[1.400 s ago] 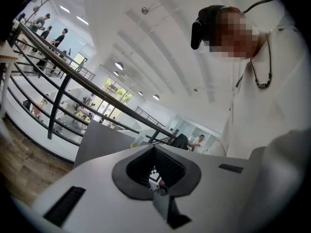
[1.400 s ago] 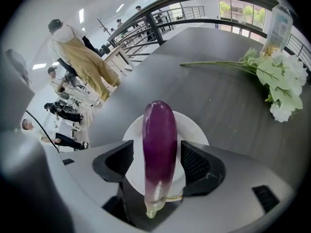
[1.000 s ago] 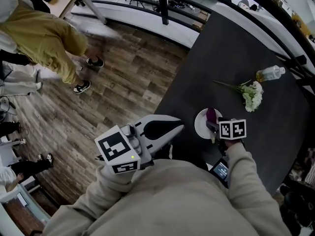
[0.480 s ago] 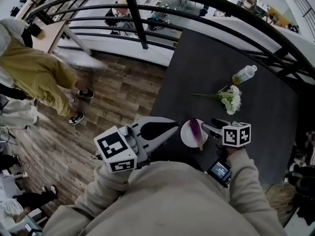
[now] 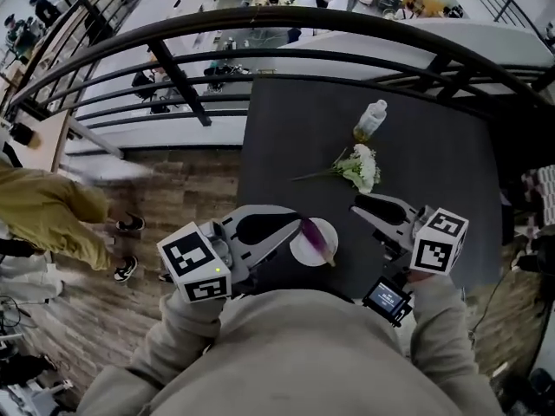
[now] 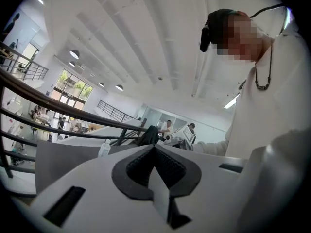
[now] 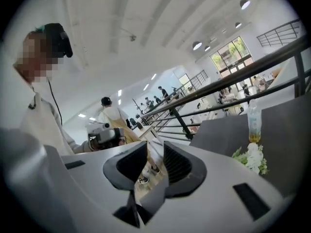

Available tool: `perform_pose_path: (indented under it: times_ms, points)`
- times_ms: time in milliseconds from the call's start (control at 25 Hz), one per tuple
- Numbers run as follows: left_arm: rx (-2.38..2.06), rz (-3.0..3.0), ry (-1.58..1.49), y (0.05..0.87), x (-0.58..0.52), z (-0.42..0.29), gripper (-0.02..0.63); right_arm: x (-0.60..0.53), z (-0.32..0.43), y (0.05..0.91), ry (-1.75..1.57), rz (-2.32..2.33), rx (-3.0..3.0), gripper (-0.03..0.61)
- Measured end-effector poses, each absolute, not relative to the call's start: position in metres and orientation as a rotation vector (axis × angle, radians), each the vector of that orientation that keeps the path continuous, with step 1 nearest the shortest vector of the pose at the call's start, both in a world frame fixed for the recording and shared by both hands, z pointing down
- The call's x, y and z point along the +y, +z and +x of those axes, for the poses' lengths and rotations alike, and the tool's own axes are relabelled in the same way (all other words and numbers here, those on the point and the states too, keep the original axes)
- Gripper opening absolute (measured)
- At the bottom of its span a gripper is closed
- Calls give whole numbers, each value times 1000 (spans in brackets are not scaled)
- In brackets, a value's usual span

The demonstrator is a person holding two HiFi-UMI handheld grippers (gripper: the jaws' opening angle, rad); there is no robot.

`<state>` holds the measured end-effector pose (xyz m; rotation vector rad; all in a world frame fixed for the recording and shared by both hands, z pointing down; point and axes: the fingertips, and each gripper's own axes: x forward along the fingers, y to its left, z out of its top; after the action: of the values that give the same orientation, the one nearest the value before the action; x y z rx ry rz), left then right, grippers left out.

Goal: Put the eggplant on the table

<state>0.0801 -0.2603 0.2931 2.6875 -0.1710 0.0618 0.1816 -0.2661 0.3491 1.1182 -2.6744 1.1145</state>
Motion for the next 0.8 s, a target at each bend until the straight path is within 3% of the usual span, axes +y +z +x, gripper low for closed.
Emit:
perform_pose_path:
  times_ms: [80, 160, 800]
  points:
    - [-108, 2704, 69, 286, -254, 91, 5, -256, 190, 327, 1053, 1167, -2707, 51]
    - [-50, 2724, 56, 273, -246, 100, 5, -243, 196, 306, 998, 1193, -2737, 22]
    - [46, 2778, -25, 230, -221, 116, 5, -197, 209, 220, 708, 1358, -2855, 14]
